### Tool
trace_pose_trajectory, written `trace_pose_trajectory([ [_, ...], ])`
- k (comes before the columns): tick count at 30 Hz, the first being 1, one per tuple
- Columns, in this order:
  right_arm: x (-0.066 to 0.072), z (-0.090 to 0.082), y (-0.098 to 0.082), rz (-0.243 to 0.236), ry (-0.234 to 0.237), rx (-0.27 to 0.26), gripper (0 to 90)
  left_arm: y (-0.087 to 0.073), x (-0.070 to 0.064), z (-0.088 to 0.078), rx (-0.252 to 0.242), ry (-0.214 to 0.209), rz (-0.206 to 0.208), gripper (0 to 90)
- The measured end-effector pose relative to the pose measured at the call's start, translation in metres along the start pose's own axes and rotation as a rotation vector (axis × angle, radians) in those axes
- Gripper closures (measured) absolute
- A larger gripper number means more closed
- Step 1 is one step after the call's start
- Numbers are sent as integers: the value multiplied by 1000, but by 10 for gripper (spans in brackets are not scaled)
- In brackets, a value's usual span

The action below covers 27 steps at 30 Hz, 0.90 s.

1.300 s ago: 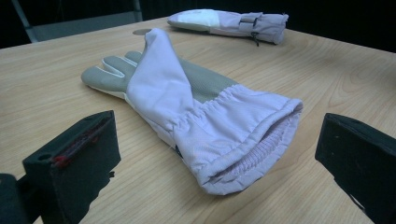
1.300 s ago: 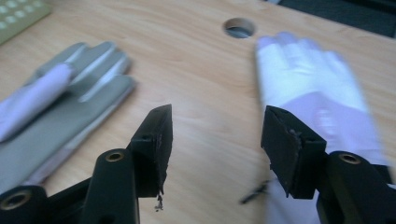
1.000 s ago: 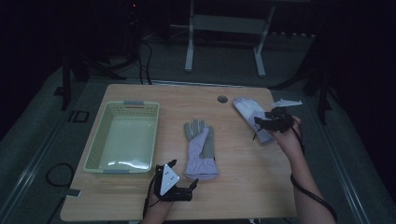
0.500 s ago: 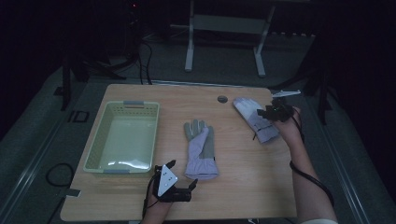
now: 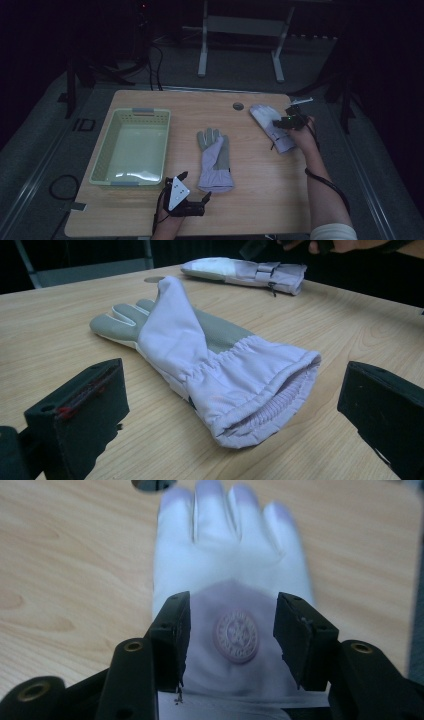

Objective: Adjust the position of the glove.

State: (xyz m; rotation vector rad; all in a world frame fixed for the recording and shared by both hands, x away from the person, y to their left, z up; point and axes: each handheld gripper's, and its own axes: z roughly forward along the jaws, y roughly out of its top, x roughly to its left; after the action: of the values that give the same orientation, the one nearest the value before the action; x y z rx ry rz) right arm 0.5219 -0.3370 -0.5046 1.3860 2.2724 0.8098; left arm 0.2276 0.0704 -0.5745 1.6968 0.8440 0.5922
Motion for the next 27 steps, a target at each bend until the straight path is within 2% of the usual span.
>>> trace_pose_trajectory([
  [2,-2,4,-3,-2,-17,14,476,0,0,0,1,2,0,0],
  [3,-2,18,-12,-30,-28,98,443,0,-1,0,-2,4,3,0],
  [4,-2,22,-16,-34,-11,92,446,0,-1,0,-2,4,10,0],
  [7,-1,21,-18,-29,-7,79,486,0,-2,0,2,2,17,0],
  [9,-1,21,-18,-21,18,79,583,0,-1,0,2,2,12,0],
  [12,0,20,-18,-17,14,77,629,0,-1,0,-1,3,5,0],
  [18,-2,19,-25,53,33,25,682,0,-1,0,-1,5,6,0],
  [22,4,14,-21,44,-13,36,775,0,-1,0,0,6,3,0],
  [24,7,9,-18,56,-28,34,791,0,-1,0,0,7,1,0],
  [27,10,-8,-14,71,-37,11,802,0,-1,0,3,4,2,0],
])
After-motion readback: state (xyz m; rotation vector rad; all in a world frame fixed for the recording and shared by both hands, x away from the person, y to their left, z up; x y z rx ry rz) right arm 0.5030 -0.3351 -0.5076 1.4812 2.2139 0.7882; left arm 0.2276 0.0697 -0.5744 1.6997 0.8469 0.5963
